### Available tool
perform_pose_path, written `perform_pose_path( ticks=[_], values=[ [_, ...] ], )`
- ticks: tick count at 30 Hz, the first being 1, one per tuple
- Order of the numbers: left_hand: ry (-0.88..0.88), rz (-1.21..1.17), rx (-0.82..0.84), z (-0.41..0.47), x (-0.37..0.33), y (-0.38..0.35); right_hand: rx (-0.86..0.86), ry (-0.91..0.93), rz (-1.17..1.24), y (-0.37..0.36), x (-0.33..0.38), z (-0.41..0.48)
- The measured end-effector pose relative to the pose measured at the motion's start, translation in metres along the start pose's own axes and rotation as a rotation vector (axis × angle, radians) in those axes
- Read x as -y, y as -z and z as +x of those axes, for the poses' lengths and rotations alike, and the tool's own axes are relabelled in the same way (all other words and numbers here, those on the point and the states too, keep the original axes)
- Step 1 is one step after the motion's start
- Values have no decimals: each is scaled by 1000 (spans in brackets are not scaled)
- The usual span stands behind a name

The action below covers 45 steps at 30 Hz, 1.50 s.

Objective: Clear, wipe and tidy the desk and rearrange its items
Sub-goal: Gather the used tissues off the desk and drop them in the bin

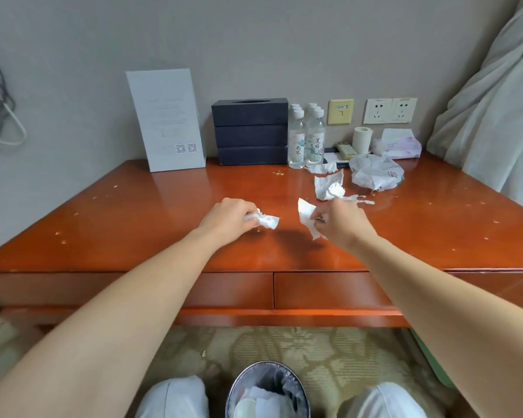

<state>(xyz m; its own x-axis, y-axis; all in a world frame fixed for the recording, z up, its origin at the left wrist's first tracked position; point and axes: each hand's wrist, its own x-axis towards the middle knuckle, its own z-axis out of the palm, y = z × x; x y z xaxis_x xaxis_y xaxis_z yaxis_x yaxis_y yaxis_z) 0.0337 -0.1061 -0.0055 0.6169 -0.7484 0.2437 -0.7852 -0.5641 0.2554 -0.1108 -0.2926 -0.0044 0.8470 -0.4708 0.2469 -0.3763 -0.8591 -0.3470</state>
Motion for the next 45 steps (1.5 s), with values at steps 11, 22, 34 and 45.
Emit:
perform_pose_path(
  ticks=[11, 22, 34, 45],
  values=[
    [21, -114, -85, -163, 0, -4, 13, 112, 38, -26, 46, -127],
    [135, -150, 111, -242, 17, -138, 233, 52, 31, -134, 18, -199],
    [308, -278, 474, -227, 71, -296, 616, -115, 70, -299, -38, -186],
    [391, -404, 525, -211, 111, -385, 727, -271, 176, -393, -71, -169]
  ],
)
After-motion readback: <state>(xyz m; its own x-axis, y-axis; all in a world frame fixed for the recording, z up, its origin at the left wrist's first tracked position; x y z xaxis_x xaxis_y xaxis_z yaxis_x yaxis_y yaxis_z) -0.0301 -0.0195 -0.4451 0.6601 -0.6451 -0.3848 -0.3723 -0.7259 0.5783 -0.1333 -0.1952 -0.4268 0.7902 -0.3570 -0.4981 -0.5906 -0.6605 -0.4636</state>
